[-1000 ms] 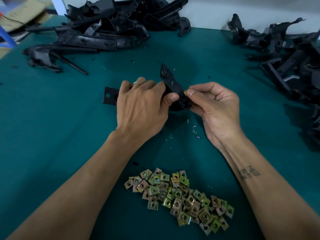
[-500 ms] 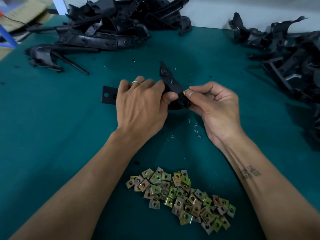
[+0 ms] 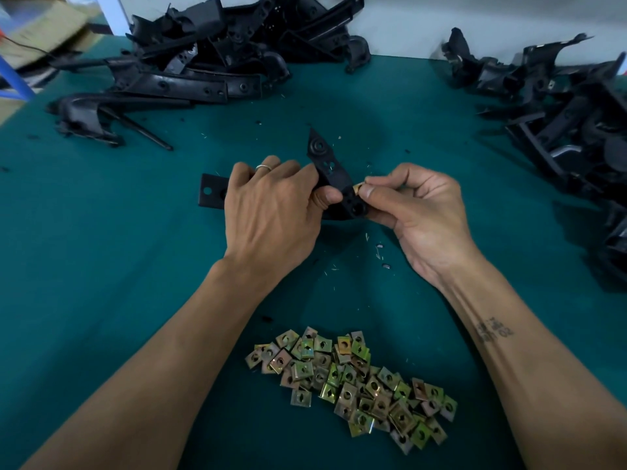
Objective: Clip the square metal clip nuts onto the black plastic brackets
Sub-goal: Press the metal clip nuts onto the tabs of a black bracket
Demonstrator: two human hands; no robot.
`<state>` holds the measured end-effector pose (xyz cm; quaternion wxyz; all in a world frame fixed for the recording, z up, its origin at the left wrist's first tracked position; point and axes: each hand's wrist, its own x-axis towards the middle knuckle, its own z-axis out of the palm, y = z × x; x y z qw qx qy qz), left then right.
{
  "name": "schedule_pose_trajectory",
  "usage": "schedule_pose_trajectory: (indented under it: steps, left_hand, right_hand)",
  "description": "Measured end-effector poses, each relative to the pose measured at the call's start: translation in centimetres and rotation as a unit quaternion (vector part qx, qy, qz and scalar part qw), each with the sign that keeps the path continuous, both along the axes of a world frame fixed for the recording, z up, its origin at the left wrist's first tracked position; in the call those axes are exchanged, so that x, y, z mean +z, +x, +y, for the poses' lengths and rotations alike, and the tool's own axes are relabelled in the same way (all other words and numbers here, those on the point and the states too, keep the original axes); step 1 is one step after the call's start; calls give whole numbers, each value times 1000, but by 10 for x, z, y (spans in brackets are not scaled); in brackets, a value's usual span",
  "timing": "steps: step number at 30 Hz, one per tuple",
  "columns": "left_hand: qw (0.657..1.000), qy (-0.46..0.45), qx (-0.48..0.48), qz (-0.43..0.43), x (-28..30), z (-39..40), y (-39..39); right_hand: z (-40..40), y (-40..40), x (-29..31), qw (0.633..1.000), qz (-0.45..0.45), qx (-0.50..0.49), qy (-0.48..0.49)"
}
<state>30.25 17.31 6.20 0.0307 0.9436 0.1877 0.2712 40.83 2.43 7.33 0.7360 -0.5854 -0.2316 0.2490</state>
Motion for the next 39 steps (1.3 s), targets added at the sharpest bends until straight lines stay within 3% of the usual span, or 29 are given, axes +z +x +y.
schedule_pose_trajectory:
  steps: [10,17,29,39]
  left_hand:
    - [1000,-1,-7,9,-1,-1,1]
    - [998,-30,9,-51,2,-1,-1]
    - [998,16,-15,-63,-1,-2,2]
    - [998,29,-15,-55,-1,-1,1]
  right_hand:
    - [2,-6,3,1000,-4,-31,-4]
    - [5,-18,1,999,33,-30,30]
    - [7,-21,-1,992,-3,-113,64]
    - [-2,-12,5,997,17,-70,22]
